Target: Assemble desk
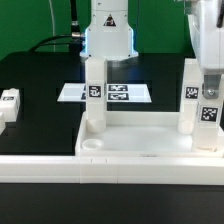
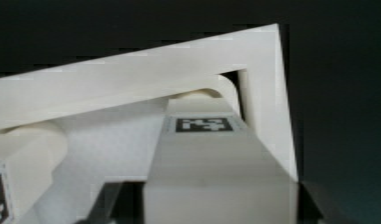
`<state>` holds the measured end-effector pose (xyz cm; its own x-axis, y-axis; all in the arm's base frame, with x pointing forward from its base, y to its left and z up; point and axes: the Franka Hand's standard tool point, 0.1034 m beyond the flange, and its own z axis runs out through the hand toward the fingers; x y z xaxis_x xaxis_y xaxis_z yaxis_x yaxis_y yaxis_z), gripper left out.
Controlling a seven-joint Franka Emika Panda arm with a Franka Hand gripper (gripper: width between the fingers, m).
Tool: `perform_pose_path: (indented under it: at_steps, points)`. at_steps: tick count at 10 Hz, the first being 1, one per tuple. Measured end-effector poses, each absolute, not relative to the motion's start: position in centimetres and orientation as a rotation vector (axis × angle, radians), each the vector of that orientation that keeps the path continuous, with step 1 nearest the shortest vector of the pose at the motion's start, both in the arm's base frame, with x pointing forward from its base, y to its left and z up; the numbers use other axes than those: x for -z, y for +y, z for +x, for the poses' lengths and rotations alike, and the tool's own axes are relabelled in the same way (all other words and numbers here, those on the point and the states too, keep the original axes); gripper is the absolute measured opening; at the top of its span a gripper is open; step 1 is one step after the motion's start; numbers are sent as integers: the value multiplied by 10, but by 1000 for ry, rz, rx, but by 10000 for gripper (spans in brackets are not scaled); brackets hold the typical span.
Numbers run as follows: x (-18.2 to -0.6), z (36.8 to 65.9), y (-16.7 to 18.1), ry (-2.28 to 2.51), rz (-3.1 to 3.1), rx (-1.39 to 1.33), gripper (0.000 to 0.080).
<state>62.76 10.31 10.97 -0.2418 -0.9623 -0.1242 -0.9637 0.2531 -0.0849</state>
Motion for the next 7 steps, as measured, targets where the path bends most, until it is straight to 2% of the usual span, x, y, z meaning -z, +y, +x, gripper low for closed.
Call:
perform_pose_path:
  at_steps: [1, 2, 3, 4, 5, 7]
  points:
    - [-109, 627, 103, 2336, -1869, -10, 291]
    - [-108, 627, 103, 2302, -1915, -8, 460]
    - [-107, 624, 105, 2241, -2025, -40, 581]
    - [-108, 626, 106, 2167, -2096, -29, 581]
    - [-108, 626, 106, 2103, -2162, -24, 635]
    - [-108, 626, 105, 1924, -2322, -9, 645]
